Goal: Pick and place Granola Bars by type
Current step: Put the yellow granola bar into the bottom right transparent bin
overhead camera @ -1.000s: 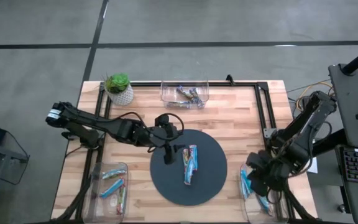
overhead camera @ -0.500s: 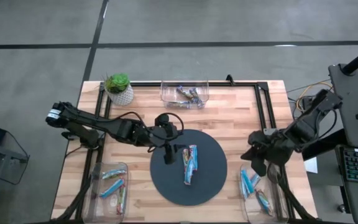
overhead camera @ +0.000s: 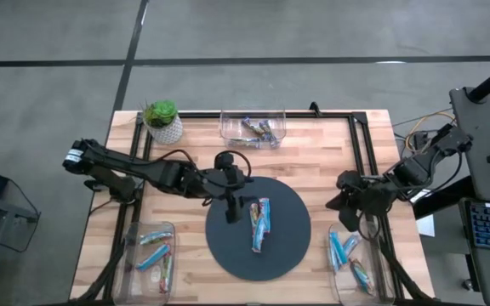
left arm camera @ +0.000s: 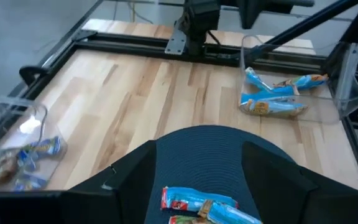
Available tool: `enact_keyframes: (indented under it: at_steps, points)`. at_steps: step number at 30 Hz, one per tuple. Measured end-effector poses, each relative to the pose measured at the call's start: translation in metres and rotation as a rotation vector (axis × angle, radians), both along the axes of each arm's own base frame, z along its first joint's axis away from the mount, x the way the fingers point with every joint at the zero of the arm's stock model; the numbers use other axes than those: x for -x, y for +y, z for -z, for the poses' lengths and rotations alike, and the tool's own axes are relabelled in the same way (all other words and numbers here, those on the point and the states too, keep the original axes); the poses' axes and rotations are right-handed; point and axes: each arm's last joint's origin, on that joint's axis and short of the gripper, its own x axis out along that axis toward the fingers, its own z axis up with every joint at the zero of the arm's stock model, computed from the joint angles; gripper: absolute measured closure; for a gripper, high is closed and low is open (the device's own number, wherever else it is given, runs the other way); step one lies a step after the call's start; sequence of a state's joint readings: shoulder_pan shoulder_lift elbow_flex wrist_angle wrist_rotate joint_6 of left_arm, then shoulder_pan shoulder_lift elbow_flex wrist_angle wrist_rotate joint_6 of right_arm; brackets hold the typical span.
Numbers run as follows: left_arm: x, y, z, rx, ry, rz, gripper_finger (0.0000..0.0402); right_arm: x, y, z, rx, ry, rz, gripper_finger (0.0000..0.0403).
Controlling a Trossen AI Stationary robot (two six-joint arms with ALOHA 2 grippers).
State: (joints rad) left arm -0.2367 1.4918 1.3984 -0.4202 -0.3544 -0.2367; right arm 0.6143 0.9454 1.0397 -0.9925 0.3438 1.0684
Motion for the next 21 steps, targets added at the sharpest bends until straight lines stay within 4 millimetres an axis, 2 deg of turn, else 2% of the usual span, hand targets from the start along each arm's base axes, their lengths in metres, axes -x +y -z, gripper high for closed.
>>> enact_keyframes:
  at_steps: [9,21]
  points:
    - [-0.002,-0.001,-0.024,0.027,-0.057,0.101,0.0184,0.006,-0.007,-0.004,-0.012,-0.025,0.005,0.0392]
    - [-0.005,0.003,-0.031,0.016,-0.108,0.107,0.0184,0.012,-0.012,-0.002,-0.024,-0.035,0.012,0.0392]
